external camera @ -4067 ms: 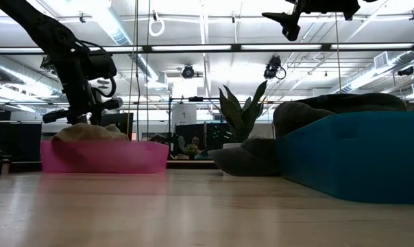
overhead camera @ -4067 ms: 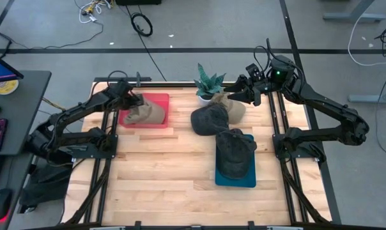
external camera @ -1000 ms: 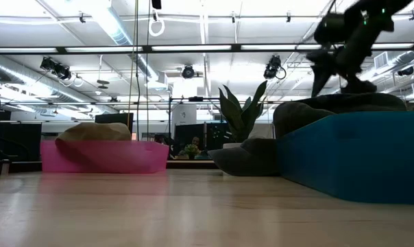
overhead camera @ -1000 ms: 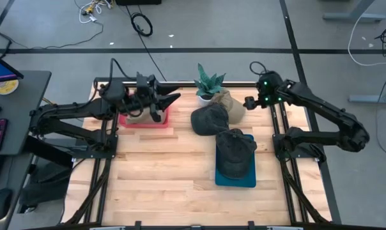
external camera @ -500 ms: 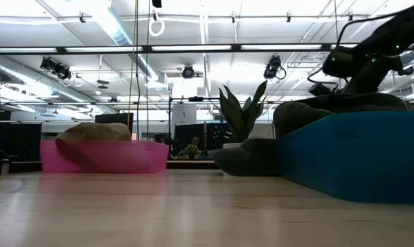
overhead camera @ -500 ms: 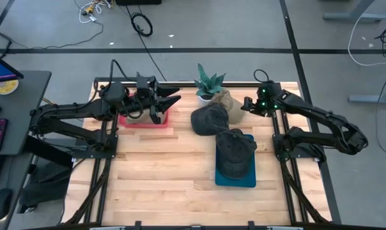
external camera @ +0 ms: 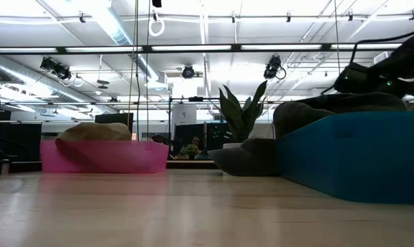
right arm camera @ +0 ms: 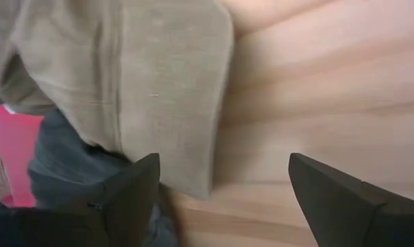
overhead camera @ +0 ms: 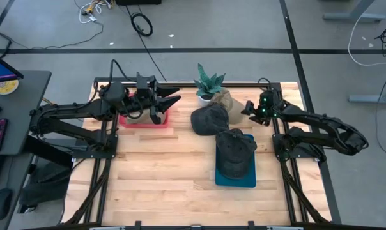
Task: Pick & Place hat
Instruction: Put the brown cap into the pink bin
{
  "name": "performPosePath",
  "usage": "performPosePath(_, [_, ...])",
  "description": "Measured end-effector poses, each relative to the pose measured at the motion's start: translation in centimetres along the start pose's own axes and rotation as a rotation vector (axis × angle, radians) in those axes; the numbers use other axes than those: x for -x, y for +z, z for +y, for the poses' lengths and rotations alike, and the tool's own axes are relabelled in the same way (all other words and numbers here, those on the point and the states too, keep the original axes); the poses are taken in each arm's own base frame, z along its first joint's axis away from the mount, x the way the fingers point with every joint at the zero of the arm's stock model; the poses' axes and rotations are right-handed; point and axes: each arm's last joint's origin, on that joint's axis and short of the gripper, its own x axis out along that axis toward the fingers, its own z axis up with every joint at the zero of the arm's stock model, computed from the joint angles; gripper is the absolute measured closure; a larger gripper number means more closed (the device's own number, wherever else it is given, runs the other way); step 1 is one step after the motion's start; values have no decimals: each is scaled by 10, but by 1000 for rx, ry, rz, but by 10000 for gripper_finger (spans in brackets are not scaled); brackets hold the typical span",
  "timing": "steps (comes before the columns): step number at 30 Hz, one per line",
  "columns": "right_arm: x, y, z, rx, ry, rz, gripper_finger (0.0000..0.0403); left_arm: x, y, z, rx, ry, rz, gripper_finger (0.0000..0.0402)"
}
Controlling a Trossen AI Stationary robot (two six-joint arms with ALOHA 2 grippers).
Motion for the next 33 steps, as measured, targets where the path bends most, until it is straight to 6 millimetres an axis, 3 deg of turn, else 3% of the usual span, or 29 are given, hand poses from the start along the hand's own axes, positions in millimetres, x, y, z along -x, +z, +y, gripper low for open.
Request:
performPosePath(14, [-12, -8, -29, -121, 143, -22, 78, 0, 0, 0, 0, -17, 5, 220])
performPosePath(33, [-18, 2, -21, -113, 236, -89, 90, 0, 0, 0, 0, -17, 4, 220])
